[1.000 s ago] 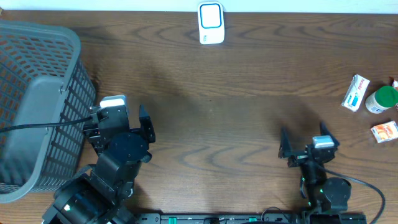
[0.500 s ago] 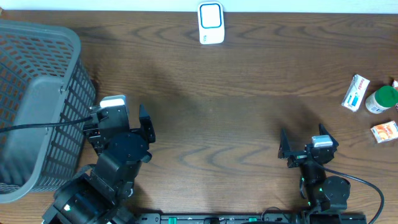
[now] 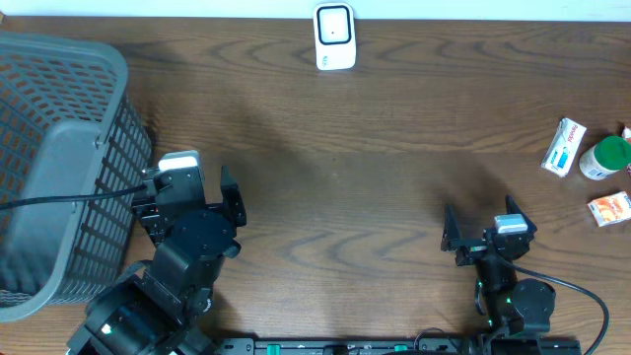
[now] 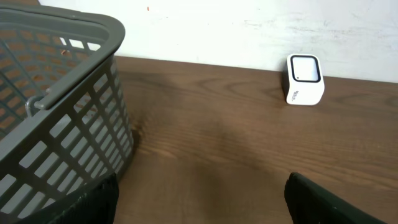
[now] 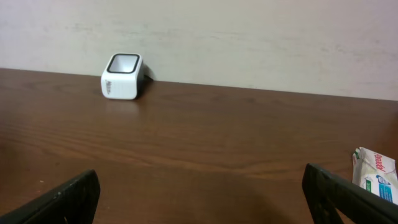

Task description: Scan the item barcode

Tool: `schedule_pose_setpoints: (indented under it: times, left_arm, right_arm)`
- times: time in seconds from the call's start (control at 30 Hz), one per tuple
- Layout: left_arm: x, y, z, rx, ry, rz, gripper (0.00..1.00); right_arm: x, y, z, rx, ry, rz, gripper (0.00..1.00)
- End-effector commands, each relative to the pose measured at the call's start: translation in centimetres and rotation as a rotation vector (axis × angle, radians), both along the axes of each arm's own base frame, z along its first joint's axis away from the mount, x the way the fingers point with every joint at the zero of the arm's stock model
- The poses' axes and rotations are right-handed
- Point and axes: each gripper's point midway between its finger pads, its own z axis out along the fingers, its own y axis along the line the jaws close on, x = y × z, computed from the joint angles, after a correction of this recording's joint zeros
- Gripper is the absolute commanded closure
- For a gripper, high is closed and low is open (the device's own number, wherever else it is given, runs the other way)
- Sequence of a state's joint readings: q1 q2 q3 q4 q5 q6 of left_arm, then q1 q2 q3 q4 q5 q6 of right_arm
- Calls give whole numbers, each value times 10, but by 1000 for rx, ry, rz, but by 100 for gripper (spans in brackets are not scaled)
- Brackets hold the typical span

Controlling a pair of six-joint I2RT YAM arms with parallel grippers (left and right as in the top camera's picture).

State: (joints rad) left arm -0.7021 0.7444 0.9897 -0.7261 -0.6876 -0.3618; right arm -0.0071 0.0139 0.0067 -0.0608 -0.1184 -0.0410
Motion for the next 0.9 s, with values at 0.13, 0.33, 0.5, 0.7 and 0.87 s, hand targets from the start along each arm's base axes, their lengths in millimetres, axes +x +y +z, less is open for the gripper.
schedule_pose_setpoints:
  times: [0.13, 0.33, 0.5, 0.7, 0.87]
  left_arm:
    - [0, 3, 3, 13, -10, 13, 14]
    - [-3, 11, -7, 45, 28, 12, 14]
    - [-1, 23, -49, -67, 55, 40, 14]
    - [1, 53, -76, -304, -156, 166, 14]
    - [0, 70, -90, -362, -305, 221, 14]
  right_arm:
    - [0, 1, -1, -12, 1, 2, 1]
    - [0, 1, -1, -12, 1, 2, 1]
    - [0, 1, -1, -12, 1, 2, 1]
    - [0, 1, -1, -12, 1, 2, 1]
    - [0, 1, -1, -12, 1, 2, 1]
